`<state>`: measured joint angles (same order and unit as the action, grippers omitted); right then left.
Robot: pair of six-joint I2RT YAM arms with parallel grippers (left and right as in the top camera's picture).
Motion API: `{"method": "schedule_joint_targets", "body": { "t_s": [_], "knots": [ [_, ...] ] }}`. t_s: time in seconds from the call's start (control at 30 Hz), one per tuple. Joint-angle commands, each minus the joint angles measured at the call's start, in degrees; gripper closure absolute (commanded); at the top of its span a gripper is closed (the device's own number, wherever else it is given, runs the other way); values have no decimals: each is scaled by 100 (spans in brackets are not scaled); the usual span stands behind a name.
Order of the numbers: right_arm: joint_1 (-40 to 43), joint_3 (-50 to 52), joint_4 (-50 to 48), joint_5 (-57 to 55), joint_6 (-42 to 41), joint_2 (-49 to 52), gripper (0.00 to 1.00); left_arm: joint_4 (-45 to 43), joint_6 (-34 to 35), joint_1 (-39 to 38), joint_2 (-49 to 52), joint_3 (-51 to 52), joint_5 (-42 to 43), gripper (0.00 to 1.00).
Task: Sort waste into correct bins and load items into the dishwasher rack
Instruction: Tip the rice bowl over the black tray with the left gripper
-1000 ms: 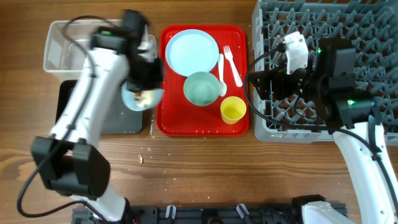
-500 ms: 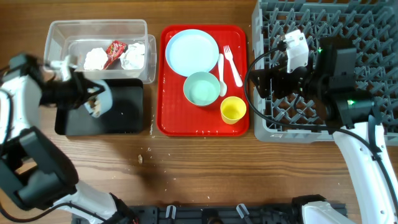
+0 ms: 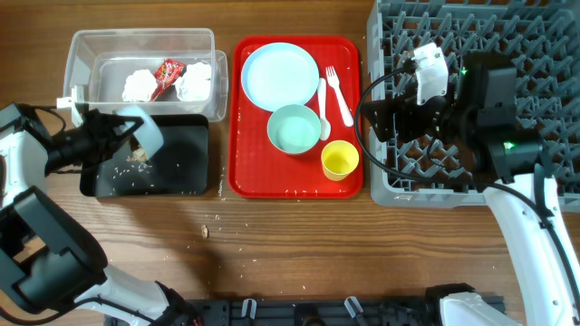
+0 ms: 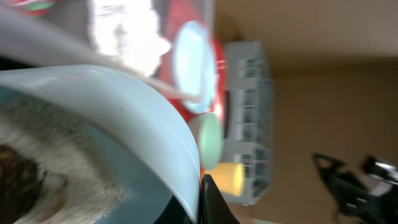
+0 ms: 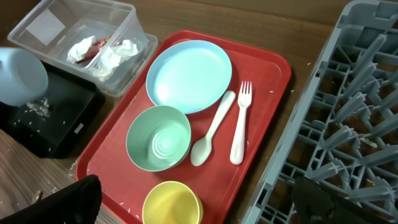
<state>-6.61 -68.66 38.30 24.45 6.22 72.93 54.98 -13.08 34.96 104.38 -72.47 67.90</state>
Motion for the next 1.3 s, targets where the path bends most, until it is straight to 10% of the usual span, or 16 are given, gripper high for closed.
{"method": "schedule_joint_targets", "body": {
  "t_s": [0.0,1.27],
  "knots": [
    [-24,-96,-11,94,-87,76,0,-20,-111,28,11,15,1394,96],
    [-24,-96,-7,92,-87,76,0,-584,2013,-439,-343,13,1998,96]
  ]
}}
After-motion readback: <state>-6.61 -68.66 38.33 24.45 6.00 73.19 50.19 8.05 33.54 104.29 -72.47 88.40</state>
